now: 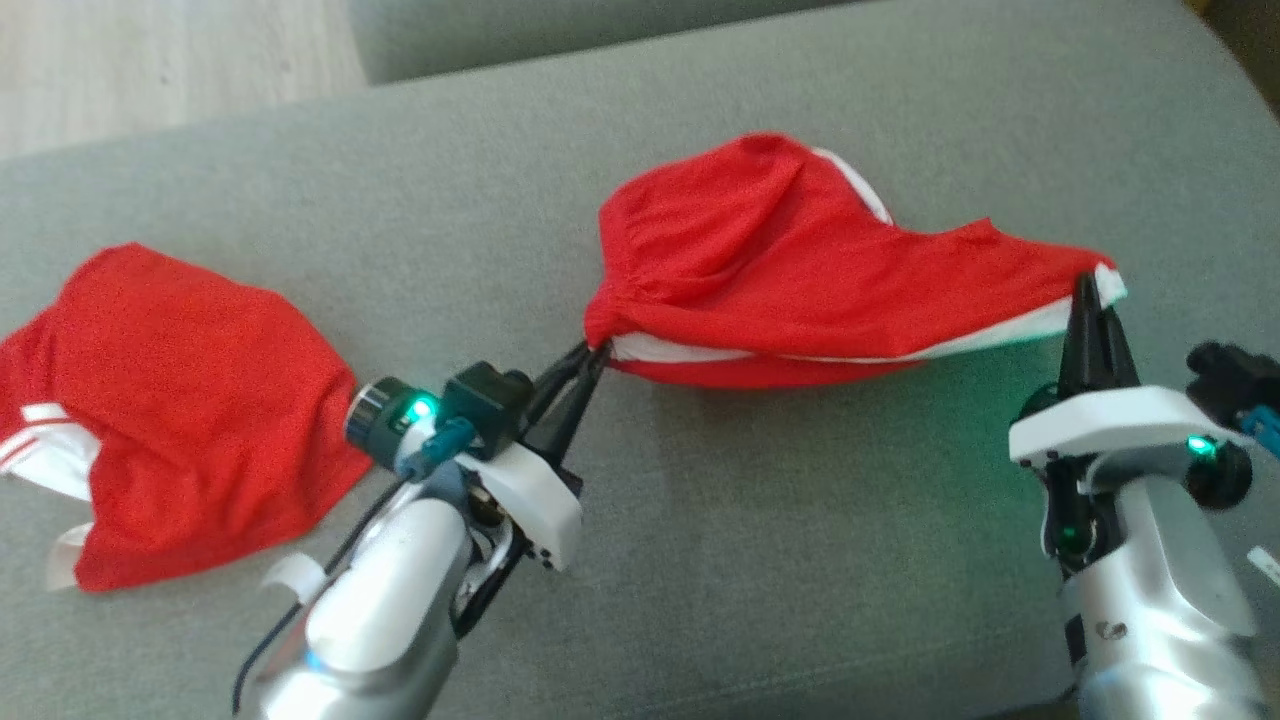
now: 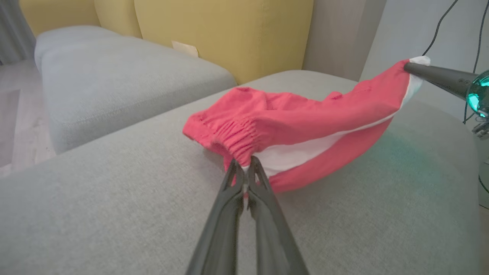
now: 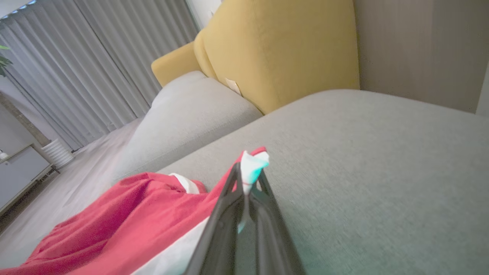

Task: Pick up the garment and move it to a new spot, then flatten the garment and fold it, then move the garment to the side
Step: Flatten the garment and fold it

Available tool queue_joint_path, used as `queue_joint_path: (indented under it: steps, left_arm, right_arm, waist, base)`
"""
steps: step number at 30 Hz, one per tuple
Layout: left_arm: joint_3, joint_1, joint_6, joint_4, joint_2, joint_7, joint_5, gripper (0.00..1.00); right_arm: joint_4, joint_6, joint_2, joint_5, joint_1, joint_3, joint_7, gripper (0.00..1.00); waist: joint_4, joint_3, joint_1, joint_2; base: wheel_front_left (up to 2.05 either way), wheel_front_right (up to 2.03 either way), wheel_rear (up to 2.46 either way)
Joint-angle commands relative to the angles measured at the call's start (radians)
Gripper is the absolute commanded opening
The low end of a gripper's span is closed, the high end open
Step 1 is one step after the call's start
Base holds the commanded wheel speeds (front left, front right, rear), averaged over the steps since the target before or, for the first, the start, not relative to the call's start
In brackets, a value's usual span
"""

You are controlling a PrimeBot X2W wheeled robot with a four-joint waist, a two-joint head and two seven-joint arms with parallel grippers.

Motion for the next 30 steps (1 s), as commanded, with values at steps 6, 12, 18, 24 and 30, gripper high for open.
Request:
queue_joint_path:
  steps: [6, 12, 18, 24, 30]
  left_arm:
    - [0.091, -0.061, 0.006, -0.083, 0.064, -0.012, -0.009, 0.00]
    - [0.118, -0.145, -0.001, -0.108, 0.097, -0.005, -0.022, 0.00]
    - [0.140, -0.234, -0.008, -0.145, 0.123, 0.025, -0.049, 0.00]
    - [0.159, -0.249, -0.009, -0.195, 0.154, 0.061, -0.075, 0.00]
    - [0.159, -0.196, -0.003, -0.289, 0.187, 0.117, -0.095, 0.00]
  right_arm:
    - [-0.181, -0.001, -0.004, -0.084, -0.078, 0.075, 0.019, 0.00]
    - [-0.287, -0.001, -0.005, -0.118, -0.156, 0.085, 0.114, 0.00]
    - [-0.389, -0.001, -0.018, -0.127, -0.210, 0.111, 0.192, 0.00]
    - [-0.473, -0.001, -0.027, -0.121, -0.178, 0.113, 0.241, 0.00]
    - [-0.580, -0.001, -0.025, -0.130, -0.089, 0.088, 0.331, 0.00]
  waist:
    - [0.032, -0.102, 0.0000, 0.0000]
    - [0.043, -0.145, 0.0000, 0.0000]
    - [0.052, -0.178, 0.0000, 0.0000]
    - [0.062, -0.199, 0.0000, 0.0000]
    - [0.073, -0.204, 0.0000, 0.0000]
  base:
    - [0.00, 0.00, 0.00]
    - [0.00, 0.00, 0.00]
    - [0.00, 0.00, 0.00]
    - [0.00, 0.00, 0.00]
    - [0.00, 0.00, 0.00]
